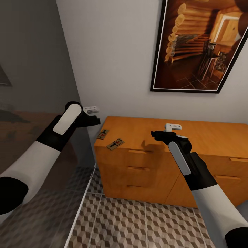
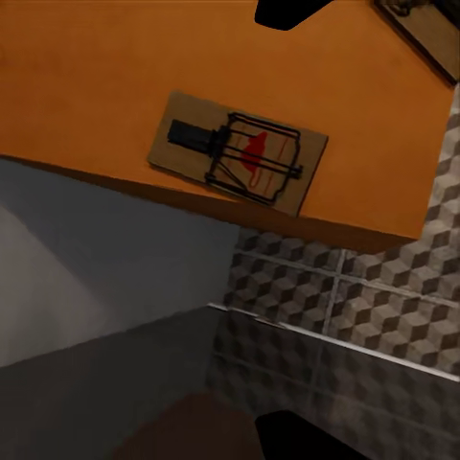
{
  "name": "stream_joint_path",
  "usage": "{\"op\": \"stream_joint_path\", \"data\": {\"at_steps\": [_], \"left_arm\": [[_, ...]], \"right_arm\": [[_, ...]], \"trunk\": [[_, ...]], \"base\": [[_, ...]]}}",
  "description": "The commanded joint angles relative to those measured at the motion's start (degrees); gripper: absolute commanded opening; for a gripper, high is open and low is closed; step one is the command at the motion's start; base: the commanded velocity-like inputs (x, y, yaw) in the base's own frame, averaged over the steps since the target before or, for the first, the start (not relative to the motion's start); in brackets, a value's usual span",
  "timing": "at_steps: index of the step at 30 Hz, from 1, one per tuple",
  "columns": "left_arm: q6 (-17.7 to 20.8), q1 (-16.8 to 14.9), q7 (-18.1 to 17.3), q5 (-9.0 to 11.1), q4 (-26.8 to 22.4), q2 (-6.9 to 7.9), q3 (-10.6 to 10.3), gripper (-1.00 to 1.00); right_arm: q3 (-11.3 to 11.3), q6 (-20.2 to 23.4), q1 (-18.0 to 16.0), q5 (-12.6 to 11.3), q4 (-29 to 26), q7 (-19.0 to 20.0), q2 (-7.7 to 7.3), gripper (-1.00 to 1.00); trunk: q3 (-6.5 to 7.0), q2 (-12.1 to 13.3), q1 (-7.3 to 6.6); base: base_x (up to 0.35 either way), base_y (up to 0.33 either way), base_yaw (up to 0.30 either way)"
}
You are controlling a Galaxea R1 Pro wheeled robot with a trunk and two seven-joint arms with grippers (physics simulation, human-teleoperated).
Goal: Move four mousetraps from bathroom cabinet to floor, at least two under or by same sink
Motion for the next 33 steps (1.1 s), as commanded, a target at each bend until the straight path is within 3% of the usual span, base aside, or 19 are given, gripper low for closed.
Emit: {"op": "stream_joint_path", "data": {"at_steps": [1,8,13,17,33], "left_arm": [[0.1,-0.1,0.6,0.5,0.0,-0.02,-0.1,1.0],[0.1,0.0,0.9,0.5,0.0,-0.27,-0.1,1.0],[0.6,0.8,1.0,1.0,-0.3,-0.19,1.4,1.0],[0.8,0.5,1.0,0.9,-0.3,-0.2,1.3,1.0],[1.6,-0.1,0.9,0.9,-0.2,-1.7,1.1,1.0]], "right_arm": [[0.1,0.1,-0.1,-0.6,-0.1,-0.6,-0.06,1.0],[0.1,0.1,-0.1,-0.7,-0.1,-0.6,-0.06,1.0],[1.8,0.8,0.2,0.7,-0.2,-0.5,0.38,1.0],[2.8,0.9,0.2,0.5,-0.3,-0.5,0.48,1.0],[3.0,4.4,0.2,-0.3,-2.0,-0.5,2.82,1.0]], "trunk": [[-0.06,0.0,0.0],[-0.06,0.0,0.0],[-0.06,0.0,0.0],[-0.06,0.0,0.0],[-0.06,0.0,0.0]], "base": [[0.0,0.0,0.0],[0.0,0.0,0.0],[0.0,0.0,0.0],[0.0,0.0,0.0],[0.0,0.0,0.0]]}}
